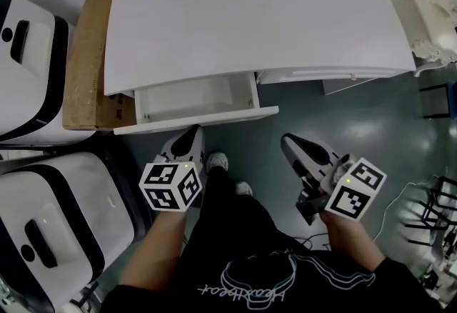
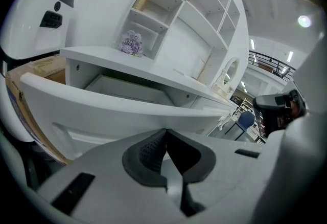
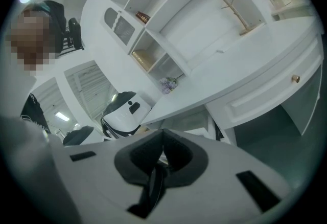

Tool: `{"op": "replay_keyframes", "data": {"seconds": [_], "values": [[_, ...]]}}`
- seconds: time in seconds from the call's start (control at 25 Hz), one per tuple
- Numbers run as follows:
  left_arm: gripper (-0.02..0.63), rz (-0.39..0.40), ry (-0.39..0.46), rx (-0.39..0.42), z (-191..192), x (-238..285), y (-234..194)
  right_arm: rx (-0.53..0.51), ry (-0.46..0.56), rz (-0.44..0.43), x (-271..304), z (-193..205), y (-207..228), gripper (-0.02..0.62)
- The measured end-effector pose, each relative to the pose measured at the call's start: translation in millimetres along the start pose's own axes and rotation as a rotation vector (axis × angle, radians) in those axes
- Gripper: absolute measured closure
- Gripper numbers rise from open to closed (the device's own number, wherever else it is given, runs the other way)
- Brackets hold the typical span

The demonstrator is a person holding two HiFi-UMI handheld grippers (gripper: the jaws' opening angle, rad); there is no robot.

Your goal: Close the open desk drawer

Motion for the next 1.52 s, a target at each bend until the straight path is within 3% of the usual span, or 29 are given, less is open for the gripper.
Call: {"op": "replay_keyframes", "data": {"seconds": [0.88,1.52], "values": [[0.601,-0.015,-0.035,0.023,-30,47,-15,0.022,0.002,0.048,18,-23,26,0.589],[0.601,-0.032,-0.009,0.035,-49,65,-22,0.045,0.005,0.061,24,-25,40,0.589]]}}
Point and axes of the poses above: the fingertips, and each gripper's own axes: x forward along the fingers, y to its right, z out of its underside, the point moved 3 cm from there along -x, backward along the fingers, and after that the axes turned 4 degrees about -x, right-handed, at the moved point
